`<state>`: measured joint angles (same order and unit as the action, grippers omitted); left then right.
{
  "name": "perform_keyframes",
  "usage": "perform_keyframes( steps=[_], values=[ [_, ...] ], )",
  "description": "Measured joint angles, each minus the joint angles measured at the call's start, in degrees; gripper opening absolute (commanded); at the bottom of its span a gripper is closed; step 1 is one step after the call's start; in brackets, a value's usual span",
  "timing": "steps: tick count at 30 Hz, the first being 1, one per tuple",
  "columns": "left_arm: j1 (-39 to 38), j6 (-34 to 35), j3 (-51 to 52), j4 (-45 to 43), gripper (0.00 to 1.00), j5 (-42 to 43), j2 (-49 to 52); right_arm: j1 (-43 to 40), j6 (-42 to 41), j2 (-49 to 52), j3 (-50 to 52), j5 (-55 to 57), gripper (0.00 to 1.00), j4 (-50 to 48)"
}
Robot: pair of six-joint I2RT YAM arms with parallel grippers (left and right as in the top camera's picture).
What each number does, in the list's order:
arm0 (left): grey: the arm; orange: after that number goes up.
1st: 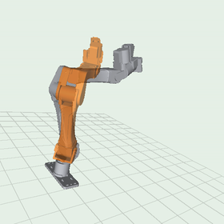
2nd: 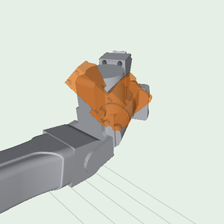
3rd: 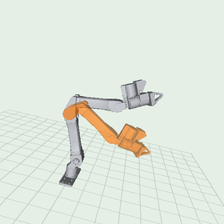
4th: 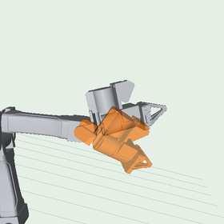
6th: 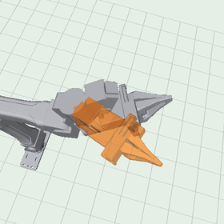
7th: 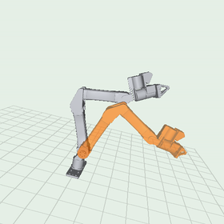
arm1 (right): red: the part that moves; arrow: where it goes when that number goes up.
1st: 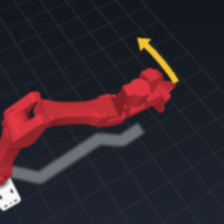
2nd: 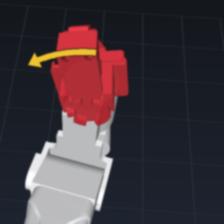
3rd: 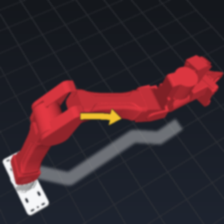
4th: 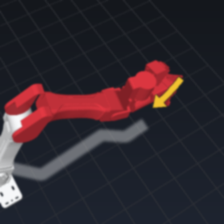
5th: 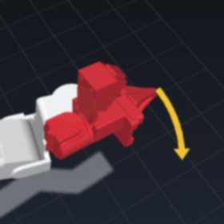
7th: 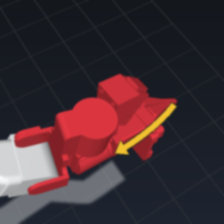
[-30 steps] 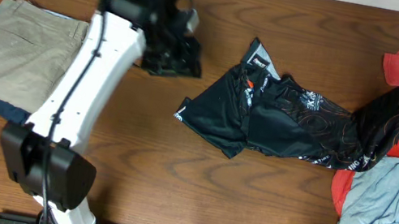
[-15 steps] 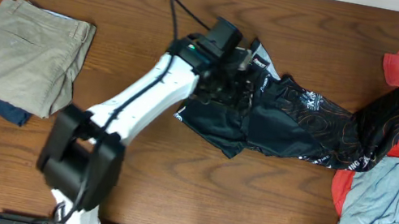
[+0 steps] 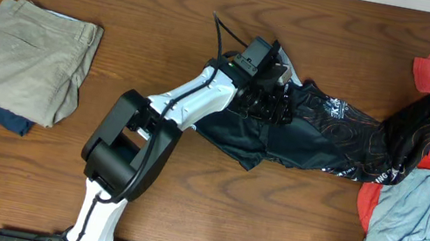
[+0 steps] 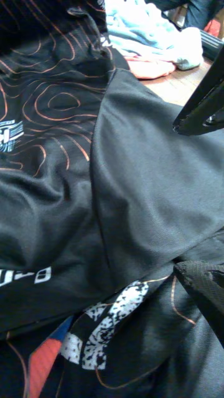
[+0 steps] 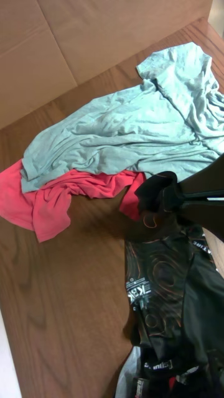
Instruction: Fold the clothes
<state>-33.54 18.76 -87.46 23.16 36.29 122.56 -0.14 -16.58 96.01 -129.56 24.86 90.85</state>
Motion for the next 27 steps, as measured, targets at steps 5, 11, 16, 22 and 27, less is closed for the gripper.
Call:
perform_keyframes(
  steps=[5,11,16,22,27],
  values=[
    [0.0,0.92,0.0,-0.7,0.67,0.31,0.66,0.0,0.0,0.0,0.0,0.0,0.01,0.0],
    [-0.11,1.01,0.0,-1.07,0.67,-0.98,0.9,0.0,0.0,0.0,0.0,0.0,0.01,0.04],
    [-0.28,1.55,0.0,-1.38,0.67,-2.25,0.9,0.0,0.0,0.0,0.0,0.0,0.01,0.22],
    [-0.68,2.03,0.0,-2.67,0.66,-2.62,0.9,0.0,0.0,0.0,0.0,0.0,0.01,0.22],
    [-1.18,2.21,0.0,-2.67,0.66,-3.69,0.9,0.0,0.0,0.0,0.0,0.0,0.01,0.22]
  ],
)
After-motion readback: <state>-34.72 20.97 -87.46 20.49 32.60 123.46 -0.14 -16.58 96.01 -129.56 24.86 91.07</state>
